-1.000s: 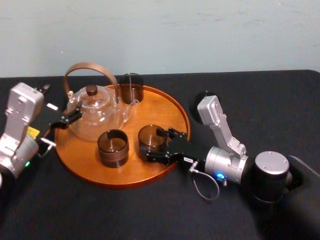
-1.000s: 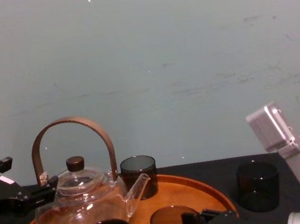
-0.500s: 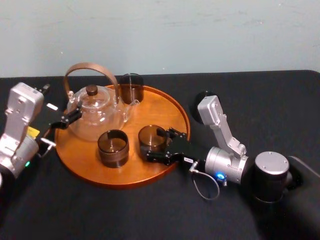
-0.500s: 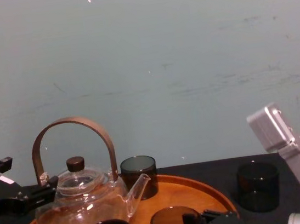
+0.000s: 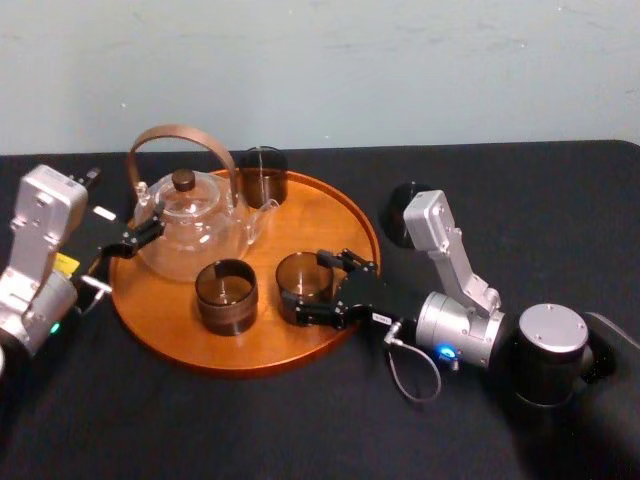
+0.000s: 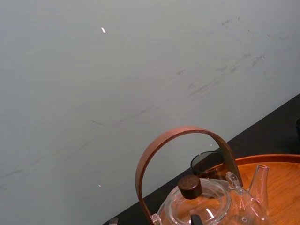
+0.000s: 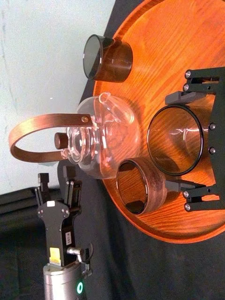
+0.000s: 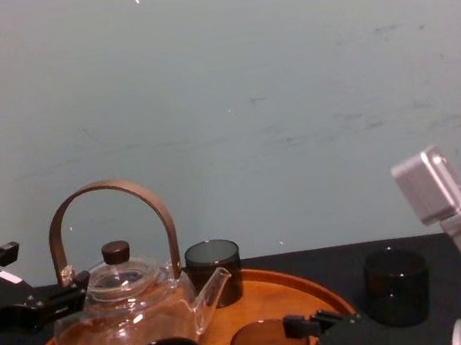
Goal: Pick up the glass from the table and place it on the tray.
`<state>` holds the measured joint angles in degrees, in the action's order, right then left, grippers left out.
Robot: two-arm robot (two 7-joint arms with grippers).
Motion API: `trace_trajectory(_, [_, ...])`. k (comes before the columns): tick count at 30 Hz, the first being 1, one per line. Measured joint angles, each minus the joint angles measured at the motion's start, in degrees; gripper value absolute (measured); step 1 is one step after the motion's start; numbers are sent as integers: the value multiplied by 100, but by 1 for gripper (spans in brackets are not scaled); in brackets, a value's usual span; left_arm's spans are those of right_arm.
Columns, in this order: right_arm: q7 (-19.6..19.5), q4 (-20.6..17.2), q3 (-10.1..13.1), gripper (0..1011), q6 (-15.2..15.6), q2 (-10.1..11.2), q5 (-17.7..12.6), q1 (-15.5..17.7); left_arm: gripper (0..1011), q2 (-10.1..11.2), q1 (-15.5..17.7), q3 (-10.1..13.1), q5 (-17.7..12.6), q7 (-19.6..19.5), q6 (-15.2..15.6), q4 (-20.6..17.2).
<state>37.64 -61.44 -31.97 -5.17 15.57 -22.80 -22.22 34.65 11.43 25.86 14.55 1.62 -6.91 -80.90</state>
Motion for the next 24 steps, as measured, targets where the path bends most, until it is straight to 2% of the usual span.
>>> trace_trajectory(8, [-98,-387,57,1002,45,159,-36,167,1001,0,0,0,0,0,0,0])
trace_trajectory(15, [-340,-878,127,1002,153,363,-6,422,1001,0,0,0,0,0,0,0])
trace_trajectory(24, [-609,-1503,367,1002,221,706,-21,881,1001,0,0,0,0,0,0,0])
